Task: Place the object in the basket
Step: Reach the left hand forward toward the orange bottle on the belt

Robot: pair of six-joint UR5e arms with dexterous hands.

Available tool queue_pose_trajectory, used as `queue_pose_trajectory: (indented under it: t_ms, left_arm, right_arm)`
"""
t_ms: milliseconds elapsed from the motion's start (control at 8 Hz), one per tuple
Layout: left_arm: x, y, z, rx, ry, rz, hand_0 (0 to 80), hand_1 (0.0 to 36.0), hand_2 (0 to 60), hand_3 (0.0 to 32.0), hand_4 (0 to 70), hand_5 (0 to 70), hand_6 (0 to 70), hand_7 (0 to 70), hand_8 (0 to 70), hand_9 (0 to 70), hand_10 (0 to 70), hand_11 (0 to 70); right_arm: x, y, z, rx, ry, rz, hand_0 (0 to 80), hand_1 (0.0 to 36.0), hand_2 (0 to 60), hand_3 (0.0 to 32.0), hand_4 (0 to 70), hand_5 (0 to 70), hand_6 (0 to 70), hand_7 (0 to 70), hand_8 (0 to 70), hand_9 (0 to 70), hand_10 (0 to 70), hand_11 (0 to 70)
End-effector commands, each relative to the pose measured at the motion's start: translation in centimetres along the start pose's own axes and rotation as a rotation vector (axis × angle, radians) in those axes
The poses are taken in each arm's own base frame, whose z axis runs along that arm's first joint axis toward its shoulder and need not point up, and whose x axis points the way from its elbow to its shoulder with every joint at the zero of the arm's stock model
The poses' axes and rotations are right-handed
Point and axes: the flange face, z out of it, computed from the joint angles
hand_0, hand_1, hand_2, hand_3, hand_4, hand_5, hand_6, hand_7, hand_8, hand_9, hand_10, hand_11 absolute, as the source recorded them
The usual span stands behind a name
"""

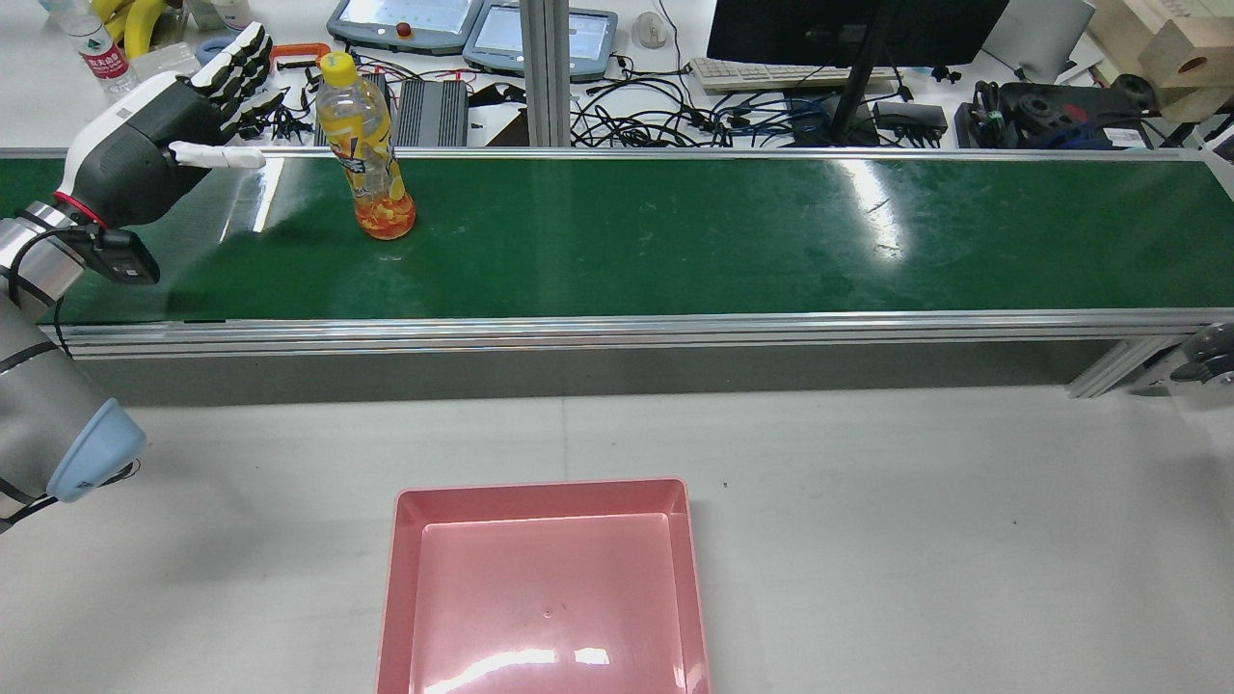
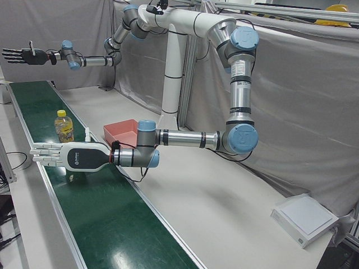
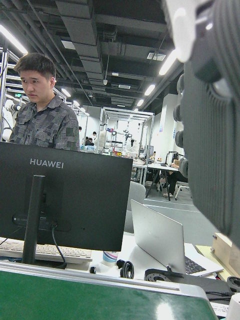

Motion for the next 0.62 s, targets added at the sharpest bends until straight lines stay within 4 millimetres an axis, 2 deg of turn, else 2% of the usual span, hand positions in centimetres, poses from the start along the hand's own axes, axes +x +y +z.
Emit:
queue_pose_trajectory:
  t_ms: [0, 125, 500]
  left_arm:
    - [-1.6, 2.5, 1.7, -0.027, -0.026, -0.018, 45.6, 11.3, 4.3, 0.0, 0.0, 4.2, 0.0, 0.0, 0.0, 0.0, 5.7, 9.8]
    - [-1.4, 3.8, 3.0, -0.025, -0.027, -0.025, 45.0, 11.2, 5.2, 0.0, 0.0, 4.1, 0.0, 0.0, 0.0, 0.0, 5.7, 9.7]
    - [-1.5, 3.8, 3.2, -0.041, -0.018, -0.042, 43.6, 11.0, 7.7, 0.0, 0.0, 4.7, 0.0, 0.0, 0.0, 0.0, 5.5, 9.4]
  right_arm:
    - [0.0, 0.0, 0.0, 0.000, 0.000, 0.000, 0.0, 0.0, 0.0, 0.0, 0.0, 0.0, 0.0, 0.0, 0.0, 0.0, 0.0, 0.0]
    - [0.0, 0.0, 0.0, 0.000, 0.000, 0.000, 0.0, 0.0, 0.0, 0.0, 0.0, 0.0, 0.0, 0.0, 0.0, 0.0, 0.0, 0.0]
    - [0.0, 0.0, 0.0, 0.000, 0.000, 0.000, 0.0, 0.0, 0.0, 0.0, 0.0, 0.0, 0.0, 0.0, 0.0, 0.0, 0.0, 0.0]
